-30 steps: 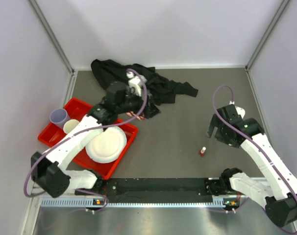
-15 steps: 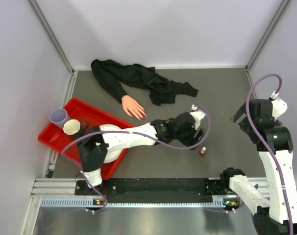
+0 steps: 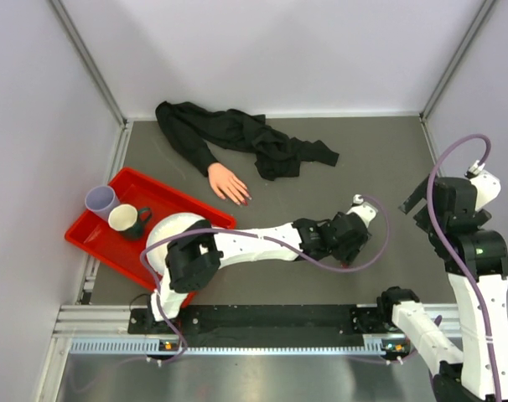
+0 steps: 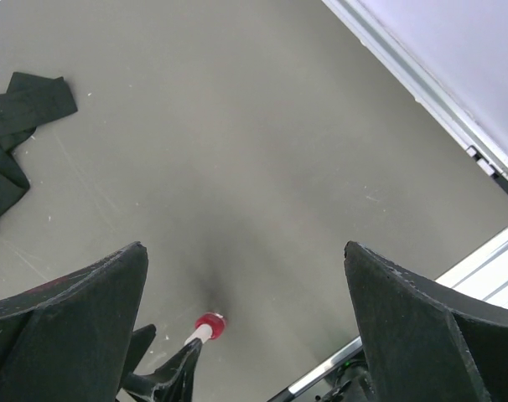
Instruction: Paint the nails
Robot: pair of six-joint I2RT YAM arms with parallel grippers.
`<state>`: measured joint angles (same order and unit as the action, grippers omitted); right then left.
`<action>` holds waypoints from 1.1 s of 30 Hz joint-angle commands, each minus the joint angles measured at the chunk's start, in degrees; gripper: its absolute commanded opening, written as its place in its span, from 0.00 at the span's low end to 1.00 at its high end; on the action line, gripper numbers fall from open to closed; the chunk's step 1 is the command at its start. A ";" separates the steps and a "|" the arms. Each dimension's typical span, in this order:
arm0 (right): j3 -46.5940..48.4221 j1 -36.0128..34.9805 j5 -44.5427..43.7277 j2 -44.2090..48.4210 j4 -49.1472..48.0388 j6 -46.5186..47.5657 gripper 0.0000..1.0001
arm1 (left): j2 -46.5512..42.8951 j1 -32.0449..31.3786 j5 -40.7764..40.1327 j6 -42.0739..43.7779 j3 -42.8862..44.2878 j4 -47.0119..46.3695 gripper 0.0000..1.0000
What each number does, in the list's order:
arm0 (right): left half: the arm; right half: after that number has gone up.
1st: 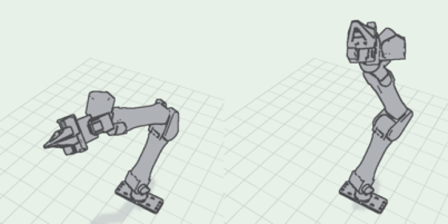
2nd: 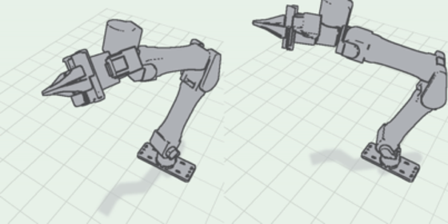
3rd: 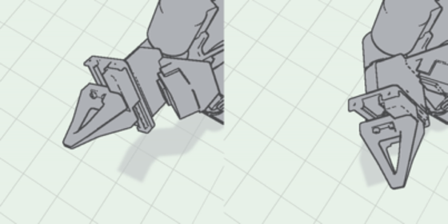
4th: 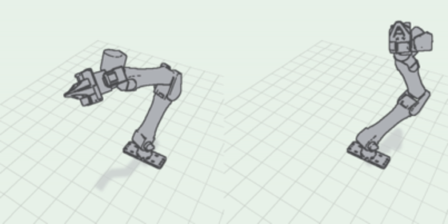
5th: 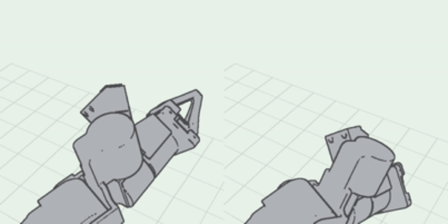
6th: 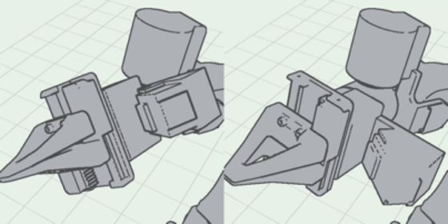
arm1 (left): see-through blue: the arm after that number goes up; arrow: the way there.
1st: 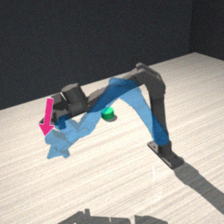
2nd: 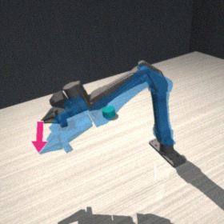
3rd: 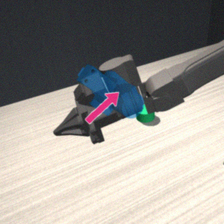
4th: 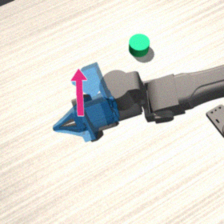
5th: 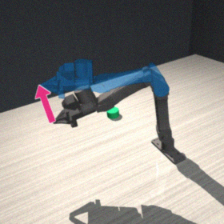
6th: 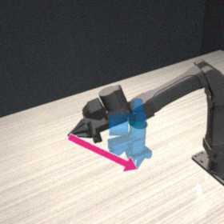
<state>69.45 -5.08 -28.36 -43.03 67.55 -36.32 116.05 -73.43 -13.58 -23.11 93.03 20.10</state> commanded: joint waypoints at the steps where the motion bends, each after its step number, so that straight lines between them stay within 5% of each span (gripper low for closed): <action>1: 2.18 0.60 -1.44 0.75 -0.66 1.95 0.99 | 0.93 -0.93 -2.41 -1.41 2.94 0.38 0.58; 15: -0.63 0.51 1.90 1.19 -1.54 3.00 0.99 | 3.31 -1.63 -1.62 -1.94 3.73 1.08 0.45; 18: -1.33 0.60 2.87 1.28 -1.81 3.27 0.99 | 3.22 -1.72 -1.36 -1.94 3.82 1.00 0.31; 21: -1.69 0.60 4.88 1.10 -2.33 4.31 0.99 | 2.69 -1.63 -1.53 -1.85 3.73 1.43 0.00; 25: -1.51 0.60 9.19 0.14 -3.47 7.83 0.99 | -3.17 -0.32 1.00 1.57 1.54 3.19 0.00; 28: -2.03 0.51 17.44 0.05 -6.80 12.13 0.99 | -10.72 2.75 8.80 4.47 -1.53 6.35 0.00; 33: -4.49 0.60 32.99 0.14 -14.71 18.28 0.99 | -23.13 8.55 10.07 5.63 -6.28 15.47 0.00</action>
<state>66.32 -5.06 -9.56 -42.76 61.71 -24.69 105.91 -69.65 -6.50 -19.59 87.77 29.47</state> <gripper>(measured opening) 0.987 0.168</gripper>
